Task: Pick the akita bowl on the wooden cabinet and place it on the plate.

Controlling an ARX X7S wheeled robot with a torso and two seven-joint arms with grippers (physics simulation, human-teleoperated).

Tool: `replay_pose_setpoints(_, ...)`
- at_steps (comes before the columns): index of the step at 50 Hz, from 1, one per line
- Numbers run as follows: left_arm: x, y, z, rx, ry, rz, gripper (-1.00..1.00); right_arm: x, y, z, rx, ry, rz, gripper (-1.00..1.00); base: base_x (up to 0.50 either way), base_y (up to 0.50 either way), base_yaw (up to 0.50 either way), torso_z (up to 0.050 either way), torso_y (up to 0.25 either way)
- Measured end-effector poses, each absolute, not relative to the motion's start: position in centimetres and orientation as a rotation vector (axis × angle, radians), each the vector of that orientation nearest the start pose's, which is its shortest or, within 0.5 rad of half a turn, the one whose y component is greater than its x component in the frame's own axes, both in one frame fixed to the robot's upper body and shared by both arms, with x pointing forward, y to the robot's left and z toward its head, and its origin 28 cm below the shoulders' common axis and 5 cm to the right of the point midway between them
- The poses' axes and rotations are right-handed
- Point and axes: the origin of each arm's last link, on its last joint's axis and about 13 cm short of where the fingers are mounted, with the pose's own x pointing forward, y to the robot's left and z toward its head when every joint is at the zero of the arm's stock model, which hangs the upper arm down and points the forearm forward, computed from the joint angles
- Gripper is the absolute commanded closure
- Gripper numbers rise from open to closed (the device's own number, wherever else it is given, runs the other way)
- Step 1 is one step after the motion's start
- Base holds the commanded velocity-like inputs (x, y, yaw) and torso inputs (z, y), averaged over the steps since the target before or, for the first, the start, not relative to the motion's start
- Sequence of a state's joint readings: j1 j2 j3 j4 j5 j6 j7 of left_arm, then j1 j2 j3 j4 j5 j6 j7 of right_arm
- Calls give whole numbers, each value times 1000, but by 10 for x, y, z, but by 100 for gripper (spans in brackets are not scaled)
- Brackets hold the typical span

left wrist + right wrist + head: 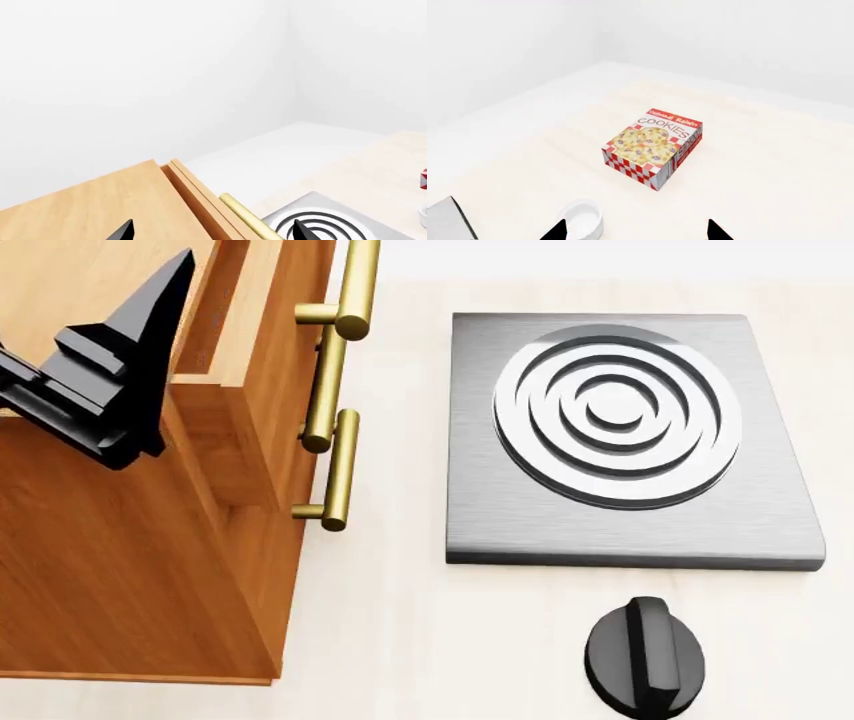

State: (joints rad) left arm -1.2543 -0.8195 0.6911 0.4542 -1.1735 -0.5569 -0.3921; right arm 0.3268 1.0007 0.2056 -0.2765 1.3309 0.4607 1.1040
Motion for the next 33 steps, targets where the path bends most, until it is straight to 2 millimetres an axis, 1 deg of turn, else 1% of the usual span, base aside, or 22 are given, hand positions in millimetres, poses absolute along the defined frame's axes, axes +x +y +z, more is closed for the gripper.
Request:
replay_pose_setpoints(14, 252, 231, 321, 201, -383, -461, -100, 228, -241, 266, 226, -115, -716, -100, 0, 0, 0, 0, 0)
replay_pose_setpoints(25, 248, 232, 326, 194, -400, -461, -100, 226, -226, 286, 192, -171, -640, -100, 0, 0, 0, 0, 0)
replay_pose_setpoints(33, 246, 232, 326, 192, -405, -462, -100, 223, -216, 296, 172, -206, -594, -100, 0, 0, 0, 0, 0)
